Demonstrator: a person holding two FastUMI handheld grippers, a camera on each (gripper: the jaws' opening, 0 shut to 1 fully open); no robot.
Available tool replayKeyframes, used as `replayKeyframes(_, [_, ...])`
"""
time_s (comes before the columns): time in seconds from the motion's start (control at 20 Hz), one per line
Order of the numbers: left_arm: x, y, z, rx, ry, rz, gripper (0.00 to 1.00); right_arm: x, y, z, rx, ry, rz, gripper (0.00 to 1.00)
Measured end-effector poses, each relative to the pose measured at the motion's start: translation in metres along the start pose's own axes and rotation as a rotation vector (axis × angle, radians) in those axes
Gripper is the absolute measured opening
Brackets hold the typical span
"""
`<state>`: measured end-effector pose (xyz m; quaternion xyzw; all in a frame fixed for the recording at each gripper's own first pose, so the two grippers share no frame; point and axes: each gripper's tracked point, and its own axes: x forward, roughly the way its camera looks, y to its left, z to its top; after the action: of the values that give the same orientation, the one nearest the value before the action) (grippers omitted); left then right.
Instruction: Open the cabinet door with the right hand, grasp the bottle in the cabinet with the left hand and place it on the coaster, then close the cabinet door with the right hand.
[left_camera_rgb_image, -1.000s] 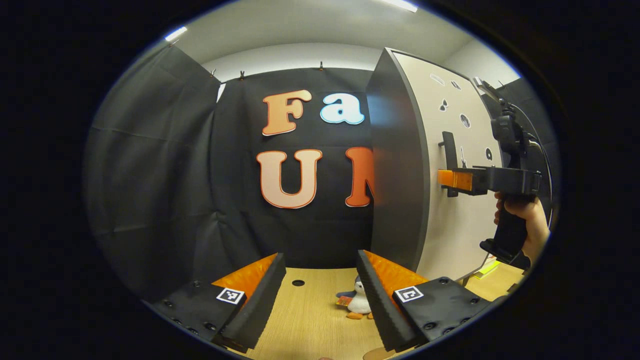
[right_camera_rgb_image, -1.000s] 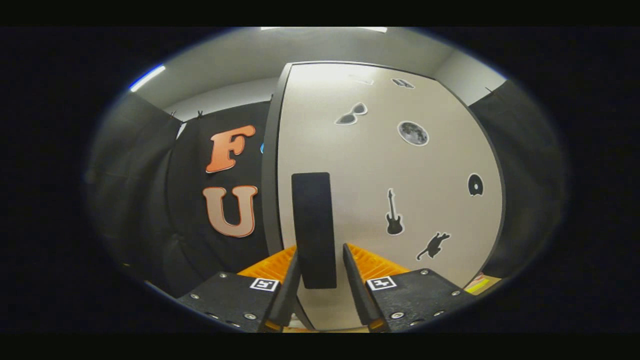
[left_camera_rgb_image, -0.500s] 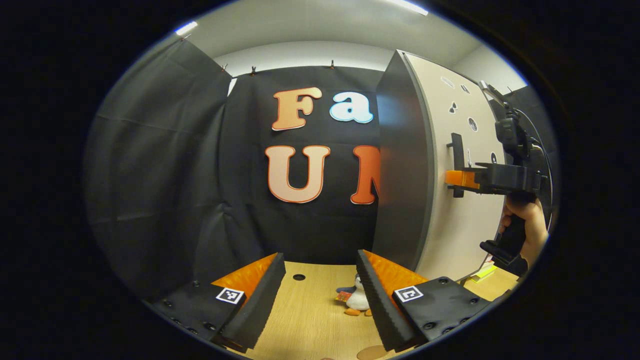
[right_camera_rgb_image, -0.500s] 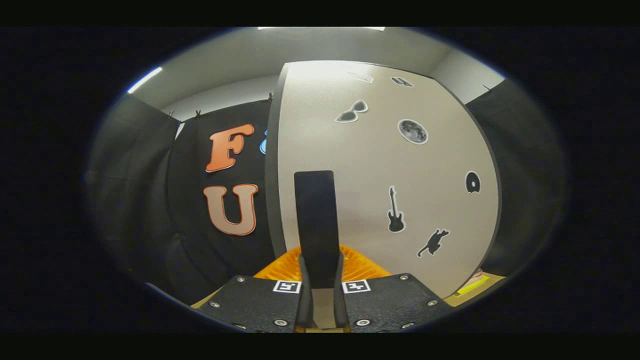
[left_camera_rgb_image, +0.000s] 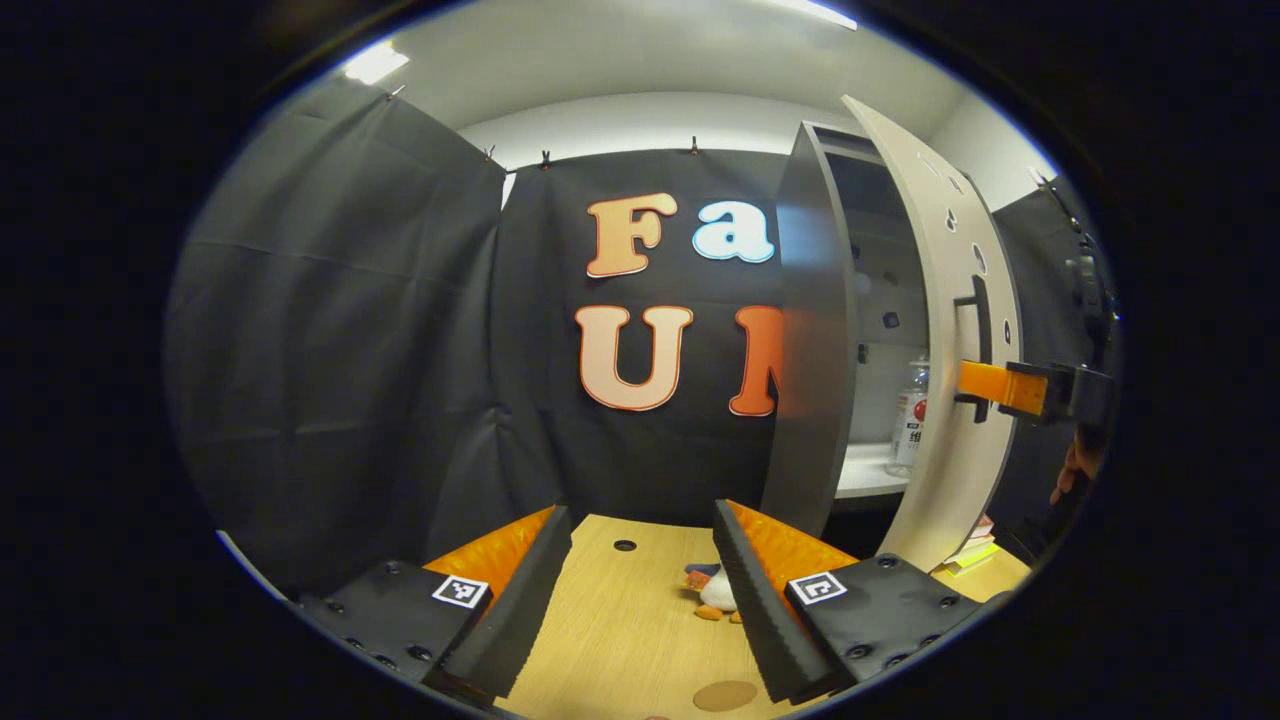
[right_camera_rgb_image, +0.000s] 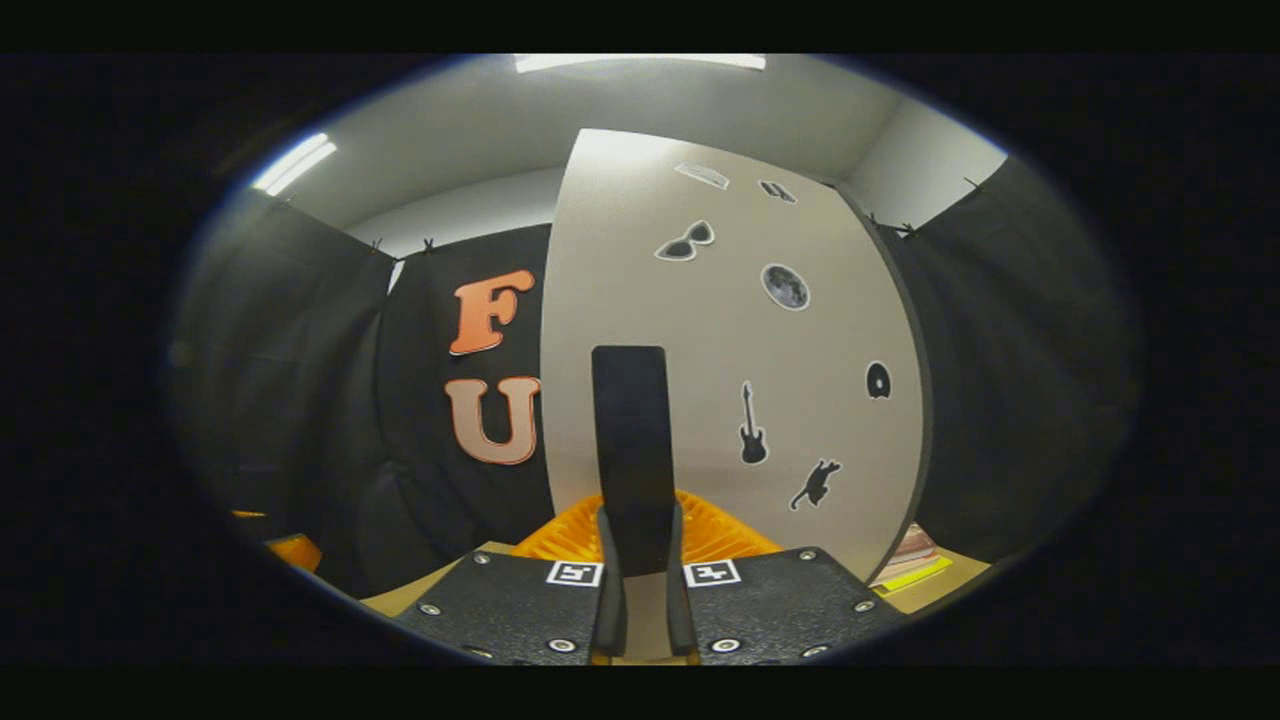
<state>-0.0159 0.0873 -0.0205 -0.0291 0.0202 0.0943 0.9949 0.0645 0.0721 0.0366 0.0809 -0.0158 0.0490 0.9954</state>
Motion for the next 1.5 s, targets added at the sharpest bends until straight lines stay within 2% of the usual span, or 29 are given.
replayKeyframes(0.2, [-0.018, -0.030, -0.001, -0.011, 0.002, -0.026, 0.93, -0.038, -0.025, 0.003, 0.017, 0.028, 0.036, 0.13])
replayKeyframes(0.5, [-0.032, -0.078, 0.015, 0.010, -0.050, -0.095, 0.94, -0.088, -0.069, 0.018, 0.012, 0.029, -0.008, 0.17])
replayKeyframes(0.55, [-0.032, -0.087, 0.016, 0.009, -0.053, -0.111, 0.92, -0.096, -0.078, 0.019, 0.011, 0.032, -0.023, 0.12])
replayKeyframes(0.65, [-0.034, -0.107, 0.017, 0.002, -0.058, -0.151, 0.92, -0.111, -0.099, 0.025, -0.006, 0.030, -0.072, 0.12])
replayKeyframes(0.7, [-0.033, -0.118, 0.016, -0.002, -0.057, -0.172, 0.92, -0.118, -0.112, 0.028, -0.014, 0.025, -0.101, 0.14])
replayKeyframes(0.85, [-0.036, -0.150, 0.010, -0.017, -0.037, -0.239, 0.93, -0.138, -0.151, 0.033, -0.019, 0.017, -0.177, 0.08])
replayKeyframes(1.05, [-0.041, -0.185, 0.005, -0.040, -0.016, -0.311, 0.93, -0.158, -0.203, 0.038, -0.052, 0.010, -0.261, 0.06])
replayKeyframes(1.25, [-0.045, -0.209, -0.003, -0.037, 0.010, -0.354, 0.95, -0.168, -0.242, 0.043, -0.047, -0.001, -0.259, 0.05])
replayKeyframes(1.3, [-0.048, -0.212, -0.004, -0.033, 0.017, -0.360, 0.92, -0.170, -0.249, 0.044, -0.048, -0.007, -0.251, 0.03])
replayKeyframes(1.5, [-0.054, -0.225, -0.003, -0.031, 0.023, -0.369, 0.93, -0.173, -0.265, 0.044, -0.040, -0.015, -0.196, 0.02])
